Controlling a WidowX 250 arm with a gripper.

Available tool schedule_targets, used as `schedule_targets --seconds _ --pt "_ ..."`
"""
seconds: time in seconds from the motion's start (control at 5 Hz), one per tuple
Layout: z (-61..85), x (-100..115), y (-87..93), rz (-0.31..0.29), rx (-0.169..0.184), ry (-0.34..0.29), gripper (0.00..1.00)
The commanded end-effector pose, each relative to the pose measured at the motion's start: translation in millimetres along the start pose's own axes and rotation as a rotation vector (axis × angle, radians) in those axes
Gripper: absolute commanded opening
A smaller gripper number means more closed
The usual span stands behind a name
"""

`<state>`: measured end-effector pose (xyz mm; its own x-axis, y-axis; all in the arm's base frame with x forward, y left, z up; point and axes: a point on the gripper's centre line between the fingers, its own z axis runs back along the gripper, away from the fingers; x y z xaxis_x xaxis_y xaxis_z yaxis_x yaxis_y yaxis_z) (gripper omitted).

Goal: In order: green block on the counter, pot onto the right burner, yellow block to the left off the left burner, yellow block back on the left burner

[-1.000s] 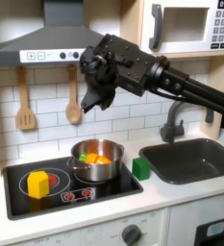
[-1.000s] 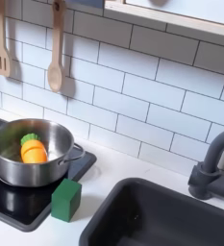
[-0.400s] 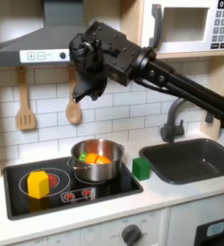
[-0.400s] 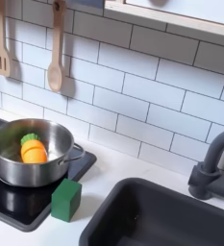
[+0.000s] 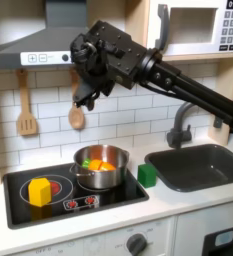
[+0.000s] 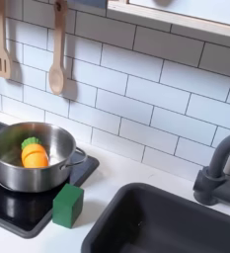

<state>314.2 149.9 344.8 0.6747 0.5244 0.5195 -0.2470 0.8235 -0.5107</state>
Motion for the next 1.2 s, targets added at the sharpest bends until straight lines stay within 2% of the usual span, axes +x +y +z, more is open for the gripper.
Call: schedule_targets --seconds 0.0,0.6,0.8,1.0 --pt "0.0 0 -0.2 0.0 -0.002 0.0 1.0" --pt "0.0 0 0.0 0.0 0.0 0.0 1.0" --pt "-6.6 6 5.7 0.005 -0.022 -0.053 1.0" --pt "-11.6 19 8.6 0.035 0.007 -0.114 0.73"
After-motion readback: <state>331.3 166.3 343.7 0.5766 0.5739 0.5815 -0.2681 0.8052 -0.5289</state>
